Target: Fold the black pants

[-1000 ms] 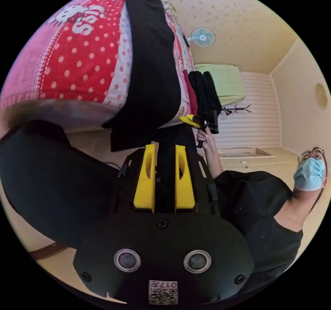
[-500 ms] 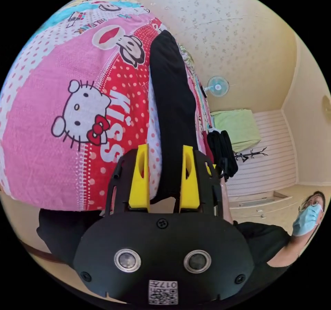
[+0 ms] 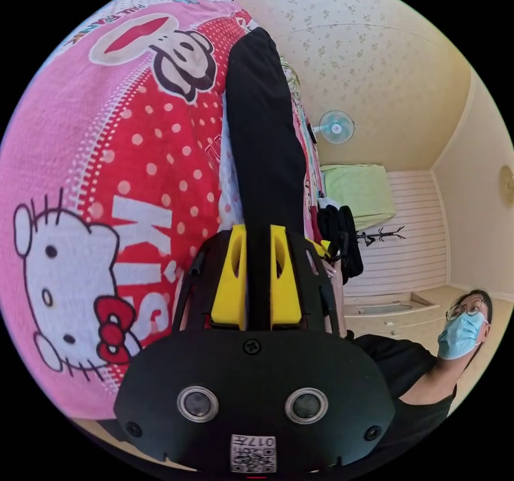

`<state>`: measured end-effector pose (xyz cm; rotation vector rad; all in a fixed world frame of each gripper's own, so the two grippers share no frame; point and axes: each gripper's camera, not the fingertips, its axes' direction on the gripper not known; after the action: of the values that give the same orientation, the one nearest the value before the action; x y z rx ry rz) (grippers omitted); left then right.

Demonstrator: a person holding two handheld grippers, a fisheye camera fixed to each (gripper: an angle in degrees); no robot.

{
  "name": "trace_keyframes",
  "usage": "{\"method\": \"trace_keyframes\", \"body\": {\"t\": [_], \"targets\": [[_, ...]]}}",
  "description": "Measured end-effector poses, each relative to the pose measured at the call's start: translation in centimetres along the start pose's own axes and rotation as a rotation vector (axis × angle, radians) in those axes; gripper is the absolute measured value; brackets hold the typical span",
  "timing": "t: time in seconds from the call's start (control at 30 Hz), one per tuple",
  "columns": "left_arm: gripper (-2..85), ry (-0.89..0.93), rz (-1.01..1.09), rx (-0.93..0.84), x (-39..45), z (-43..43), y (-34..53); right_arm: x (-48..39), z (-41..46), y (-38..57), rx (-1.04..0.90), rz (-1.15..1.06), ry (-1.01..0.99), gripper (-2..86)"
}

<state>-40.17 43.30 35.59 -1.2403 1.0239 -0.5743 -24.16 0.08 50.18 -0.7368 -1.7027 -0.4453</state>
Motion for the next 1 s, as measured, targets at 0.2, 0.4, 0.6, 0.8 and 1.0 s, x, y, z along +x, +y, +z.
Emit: {"method": "trace_keyframes", "body": {"t": [0.2, 0.4, 0.6, 0.8, 1.0], "targets": [[7.5, 0.216, 0.001, -0.030, -1.9, 1.5, -0.7, 1.1, 2.9, -1.0, -0.037, -0.003, -0.077, 10.2], [3.7, 0.264, 0.036, -0.158, -1.3, 2.0, 3.3, -0.9, 3.7, 4.5, -0.121, -0.077, -0.177, 1.8], [1.5, 0.501, 0.246, -0.107, 5.3, -2.4, 10.0, -11.3, -1.4, 12.5, -0.064, -0.386, -0.264, 0.4], [0.8, 0.478, 0.631, -0.011, 20.6, -10.2, 17.0, -25.8, -8.6, 20.3, 0.013, -0.761, -0.267, 0.1], [0.6, 0.479, 0.999, 0.094, 35.6, -15.4, 22.1, -38.4, -16.1, 25.7, 0.116, -1.053, -0.315, 0.0]]}}
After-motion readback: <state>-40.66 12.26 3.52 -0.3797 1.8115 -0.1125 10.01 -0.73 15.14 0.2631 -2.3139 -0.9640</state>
